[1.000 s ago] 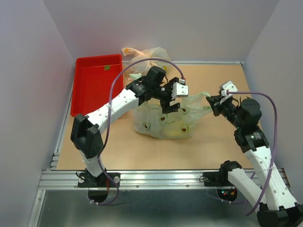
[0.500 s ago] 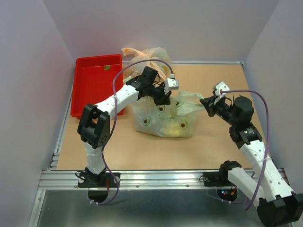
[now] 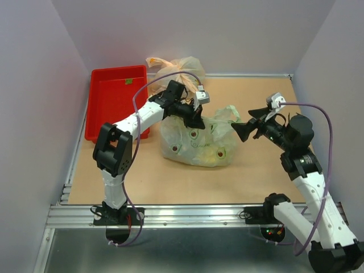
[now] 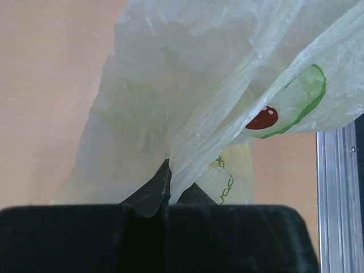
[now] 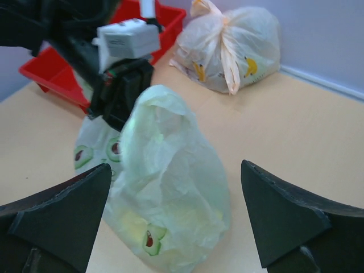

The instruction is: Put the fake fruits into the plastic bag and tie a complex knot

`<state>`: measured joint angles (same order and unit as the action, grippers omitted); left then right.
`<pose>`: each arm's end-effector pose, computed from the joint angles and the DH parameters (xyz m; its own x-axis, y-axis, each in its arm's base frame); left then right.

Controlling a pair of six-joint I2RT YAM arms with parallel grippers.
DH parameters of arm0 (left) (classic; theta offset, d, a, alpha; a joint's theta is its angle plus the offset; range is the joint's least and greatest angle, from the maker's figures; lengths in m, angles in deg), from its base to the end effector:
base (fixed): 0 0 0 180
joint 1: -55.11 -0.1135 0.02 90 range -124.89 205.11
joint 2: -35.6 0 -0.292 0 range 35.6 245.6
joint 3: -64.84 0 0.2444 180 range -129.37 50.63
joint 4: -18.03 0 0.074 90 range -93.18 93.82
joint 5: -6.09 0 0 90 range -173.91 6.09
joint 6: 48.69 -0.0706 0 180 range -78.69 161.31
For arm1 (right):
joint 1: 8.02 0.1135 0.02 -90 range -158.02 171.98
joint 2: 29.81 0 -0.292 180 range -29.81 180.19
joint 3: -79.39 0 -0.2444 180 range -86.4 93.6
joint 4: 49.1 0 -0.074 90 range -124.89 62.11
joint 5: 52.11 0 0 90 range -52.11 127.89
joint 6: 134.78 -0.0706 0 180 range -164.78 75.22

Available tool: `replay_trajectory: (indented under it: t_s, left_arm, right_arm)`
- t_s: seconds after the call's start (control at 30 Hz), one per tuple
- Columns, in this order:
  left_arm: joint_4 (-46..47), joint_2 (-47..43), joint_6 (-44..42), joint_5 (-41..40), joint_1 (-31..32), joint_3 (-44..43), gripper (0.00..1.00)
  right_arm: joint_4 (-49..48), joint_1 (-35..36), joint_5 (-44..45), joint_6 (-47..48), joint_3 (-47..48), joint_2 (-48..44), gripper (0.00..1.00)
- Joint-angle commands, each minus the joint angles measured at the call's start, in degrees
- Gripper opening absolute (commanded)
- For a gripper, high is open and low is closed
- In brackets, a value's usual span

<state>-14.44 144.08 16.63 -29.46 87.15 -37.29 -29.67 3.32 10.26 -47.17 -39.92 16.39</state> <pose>0.3468 -0.2848 0.2913 -0.1297 0.3676 -0.9209 0.9904 0.0034 -0.1381 0.1804 0.0696 0.3736 -0.1105 0.0155 -0.9938 -0.6232 0.7778 0.0814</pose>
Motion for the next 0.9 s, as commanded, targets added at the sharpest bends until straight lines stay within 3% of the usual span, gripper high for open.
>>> replay_trajectory:
  t_s: [0.0,0.1,0.23,0.4,0.6,0.87]
  left_arm:
    - [-2.21,1.72,-0.80,4.26,-0.30,-4.01,0.00]
    - [-2.30,2.08,-0.63,5.04,-0.30,-4.71,0.00]
    - [-2.22,2.26,0.08,7.41,-0.30,-4.89,0.00]
    - [-5.19,1.90,-2.98,9.79,-0.22,-4.89,0.00]
    - [-6.79,1.99,-4.84,10.58,-0.04,-5.16,0.00]
    - [-8.80,3.66,-6.07,11.20,1.63,-6.91,0.00]
  right_arm:
    - [7.25,0.09,-5.32,3.61,3.71,-5.93,1.00]
    - [12.09,0.09,-6.98,7.39,1.52,-8.91,1.00]
    - [10.36,0.09,-9.45,12.92,-5.76,-8.93,1.00]
    - [-4.75,0.01,-8.84,15.05,-12.37,-4.81,1.00]
    - [-24.61,0.09,-14.63,11.81,-17.38,2.66,1.00]
    - [-42.64,0.09,-22.98,6.79,-15.54,16.11,1.00]
